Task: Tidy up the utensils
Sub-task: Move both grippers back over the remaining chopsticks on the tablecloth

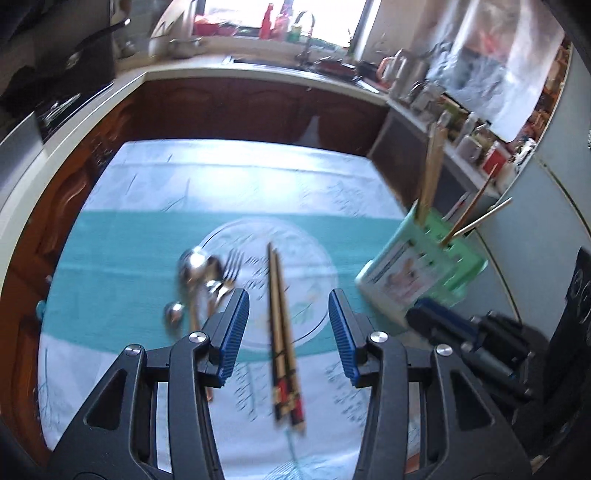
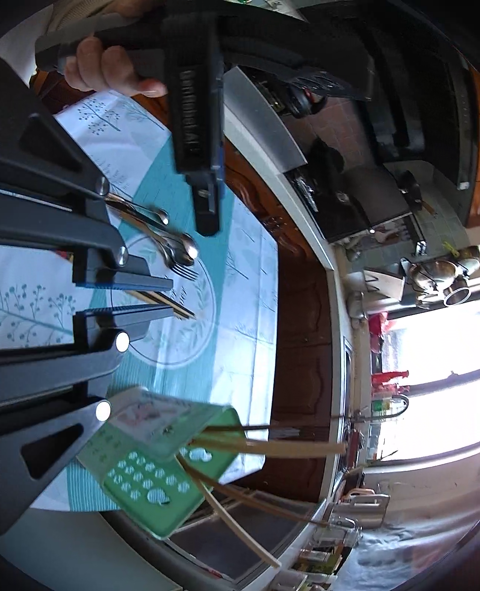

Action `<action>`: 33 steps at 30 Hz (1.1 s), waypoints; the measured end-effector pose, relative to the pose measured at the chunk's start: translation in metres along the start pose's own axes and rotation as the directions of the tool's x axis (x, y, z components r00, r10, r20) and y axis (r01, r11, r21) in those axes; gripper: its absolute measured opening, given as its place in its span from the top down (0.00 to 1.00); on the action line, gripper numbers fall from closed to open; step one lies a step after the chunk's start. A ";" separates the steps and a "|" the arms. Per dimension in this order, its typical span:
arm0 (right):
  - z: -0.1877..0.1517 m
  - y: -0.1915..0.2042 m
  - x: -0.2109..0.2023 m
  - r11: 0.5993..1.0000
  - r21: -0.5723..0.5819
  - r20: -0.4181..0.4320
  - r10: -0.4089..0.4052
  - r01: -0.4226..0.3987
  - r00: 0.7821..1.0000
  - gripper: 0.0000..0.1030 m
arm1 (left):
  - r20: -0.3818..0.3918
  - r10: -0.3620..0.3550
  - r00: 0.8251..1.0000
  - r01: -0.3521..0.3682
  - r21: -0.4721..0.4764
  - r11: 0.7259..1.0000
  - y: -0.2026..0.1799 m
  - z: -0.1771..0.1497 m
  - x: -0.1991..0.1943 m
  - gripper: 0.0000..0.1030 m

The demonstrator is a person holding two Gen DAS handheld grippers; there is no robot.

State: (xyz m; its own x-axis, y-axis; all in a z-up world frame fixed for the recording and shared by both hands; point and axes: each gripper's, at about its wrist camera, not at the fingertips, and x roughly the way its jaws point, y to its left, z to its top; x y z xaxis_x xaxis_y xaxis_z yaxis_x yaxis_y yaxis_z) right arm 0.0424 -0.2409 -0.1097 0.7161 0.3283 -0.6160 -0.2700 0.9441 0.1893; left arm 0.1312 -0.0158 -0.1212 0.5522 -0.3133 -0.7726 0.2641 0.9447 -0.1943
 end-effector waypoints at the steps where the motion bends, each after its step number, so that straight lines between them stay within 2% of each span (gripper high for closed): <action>1: 0.000 0.003 0.002 1.000 -0.004 -0.008 -0.002 0.002 1.000 0.93 | -0.009 0.013 1.000 -0.013 -0.009 1.000 0.006 -0.004 0.001 0.60; 13: 0.004 0.028 0.033 0.998 -0.033 -0.124 -0.063 0.060 0.990 0.92 | -0.065 0.136 0.989 -0.140 -0.065 0.988 0.043 -0.037 0.017 0.60; 19: 0.002 0.032 0.050 0.997 -0.019 -0.196 -0.083 0.081 0.977 0.81 | -0.089 0.161 0.983 -0.168 -0.085 0.982 0.059 -0.044 0.018 0.60; 26: -0.004 0.029 0.071 0.995 0.008 -0.288 -0.093 0.099 0.953 0.80 | -0.113 0.194 0.975 -0.205 -0.095 0.974 0.079 -0.053 0.024 0.60; 29: -0.004 0.022 0.082 0.995 0.044 -0.327 -0.066 0.085 0.943 0.80 | -0.141 0.203 0.969 -0.219 -0.109 0.970 0.091 -0.054 0.033 0.60; 33: -0.003 0.011 0.103 0.993 0.074 -0.401 -0.059 0.097 0.914 0.80 | -0.180 0.167 0.970 -0.191 -0.129 0.973 0.103 -0.051 0.043 0.60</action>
State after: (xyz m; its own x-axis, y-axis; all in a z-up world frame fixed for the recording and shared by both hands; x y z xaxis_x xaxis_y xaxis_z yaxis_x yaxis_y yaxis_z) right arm 0.1112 -0.1972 -0.1729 0.4127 0.2319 -0.8809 -0.1510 0.9711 0.1849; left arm 0.1422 0.0730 -0.2050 0.4373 -0.1290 -0.8900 0.0491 0.9916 -0.1196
